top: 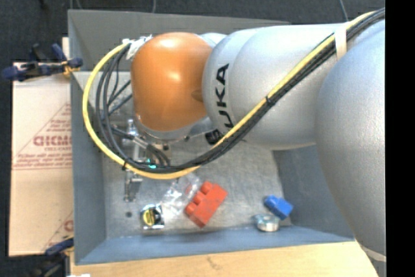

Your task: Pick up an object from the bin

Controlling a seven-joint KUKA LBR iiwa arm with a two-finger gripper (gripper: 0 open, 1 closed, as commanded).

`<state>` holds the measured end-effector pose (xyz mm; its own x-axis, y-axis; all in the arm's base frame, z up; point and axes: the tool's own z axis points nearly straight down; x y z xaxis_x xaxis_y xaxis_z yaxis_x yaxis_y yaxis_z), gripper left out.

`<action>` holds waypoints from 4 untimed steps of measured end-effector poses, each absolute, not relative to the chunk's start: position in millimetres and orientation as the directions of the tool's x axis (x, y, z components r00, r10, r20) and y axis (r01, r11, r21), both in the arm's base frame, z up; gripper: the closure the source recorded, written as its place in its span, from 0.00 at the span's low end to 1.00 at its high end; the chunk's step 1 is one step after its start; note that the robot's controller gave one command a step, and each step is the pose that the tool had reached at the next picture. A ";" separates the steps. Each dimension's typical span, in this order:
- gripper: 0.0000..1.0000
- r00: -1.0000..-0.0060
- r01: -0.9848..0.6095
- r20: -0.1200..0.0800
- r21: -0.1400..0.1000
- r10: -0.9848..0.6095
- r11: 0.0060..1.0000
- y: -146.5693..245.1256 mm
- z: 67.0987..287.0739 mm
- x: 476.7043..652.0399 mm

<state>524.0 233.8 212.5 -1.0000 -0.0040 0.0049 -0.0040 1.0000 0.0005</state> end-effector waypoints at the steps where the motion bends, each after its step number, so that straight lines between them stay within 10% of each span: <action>1: 0.00 -0.980 -0.197 -0.007 0.002 -0.197 0.980 161.7 92.2 519.1; 2: 1.00 -0.981 -0.193 -0.003 0.003 -0.193 0.981 161.4 90.8 517.7; 3: 1.00 -0.886 -0.464 -0.012 -0.004 -0.464 0.886 148.6 293.0 548.0; 4: 1.00 -0.863 -0.505 -0.014 -0.002 -0.505 0.863 148.3 184.3 540.5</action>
Offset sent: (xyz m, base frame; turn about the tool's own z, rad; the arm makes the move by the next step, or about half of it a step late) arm -0.0079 -0.0802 -0.1361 -0.1989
